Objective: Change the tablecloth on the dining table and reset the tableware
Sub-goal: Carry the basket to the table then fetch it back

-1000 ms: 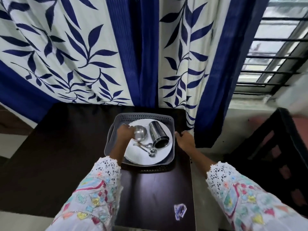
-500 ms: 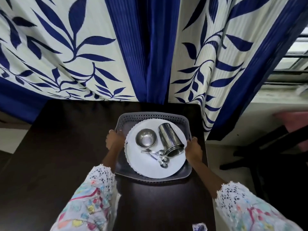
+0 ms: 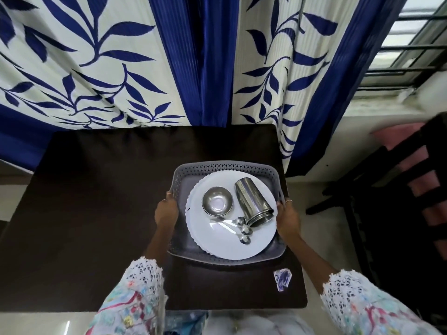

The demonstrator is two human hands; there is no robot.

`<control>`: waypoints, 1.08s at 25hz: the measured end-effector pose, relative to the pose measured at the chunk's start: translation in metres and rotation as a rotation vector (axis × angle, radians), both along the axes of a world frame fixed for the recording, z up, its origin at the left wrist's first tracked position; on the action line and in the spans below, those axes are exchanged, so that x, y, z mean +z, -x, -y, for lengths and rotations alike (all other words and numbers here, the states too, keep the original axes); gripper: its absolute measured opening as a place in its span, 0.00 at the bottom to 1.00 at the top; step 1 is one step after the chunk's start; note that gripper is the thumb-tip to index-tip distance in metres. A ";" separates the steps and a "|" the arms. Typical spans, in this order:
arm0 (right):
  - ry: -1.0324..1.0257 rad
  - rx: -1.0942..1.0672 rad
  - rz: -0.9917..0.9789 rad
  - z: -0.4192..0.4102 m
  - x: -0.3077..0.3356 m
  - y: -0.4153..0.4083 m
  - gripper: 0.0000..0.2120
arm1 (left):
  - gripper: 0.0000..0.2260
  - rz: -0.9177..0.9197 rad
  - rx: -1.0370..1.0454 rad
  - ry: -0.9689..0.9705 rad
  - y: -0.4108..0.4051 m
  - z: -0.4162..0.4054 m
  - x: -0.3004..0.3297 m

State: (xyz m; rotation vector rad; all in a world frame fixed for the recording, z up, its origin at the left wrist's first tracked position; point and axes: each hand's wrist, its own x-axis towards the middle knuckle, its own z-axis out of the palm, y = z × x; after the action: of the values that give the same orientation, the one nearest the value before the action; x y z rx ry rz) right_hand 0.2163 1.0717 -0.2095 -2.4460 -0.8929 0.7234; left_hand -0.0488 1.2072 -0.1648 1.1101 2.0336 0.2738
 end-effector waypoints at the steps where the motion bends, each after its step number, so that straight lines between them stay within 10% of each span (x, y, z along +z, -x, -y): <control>1: -0.020 -0.051 -0.023 0.018 0.002 0.004 0.14 | 0.27 0.004 -0.009 -0.006 0.000 0.013 -0.001; 8: -0.085 -0.268 -0.048 0.115 0.014 0.026 0.13 | 0.17 0.234 -0.013 0.050 -0.005 0.070 0.013; 14: -0.107 -0.654 -0.573 0.104 0.039 0.012 0.20 | 0.20 0.513 0.081 0.166 -0.016 0.074 0.038; 27: -0.534 -1.044 -0.266 0.379 0.206 -0.022 0.20 | 0.17 0.878 -0.426 0.744 -0.166 0.190 0.173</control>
State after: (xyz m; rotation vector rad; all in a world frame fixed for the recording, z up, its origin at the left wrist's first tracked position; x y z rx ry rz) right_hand 0.2386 0.6930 -0.0031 -1.8762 0.3041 0.3241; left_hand 0.1168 1.0167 0.0085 0.7142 0.9422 -0.1917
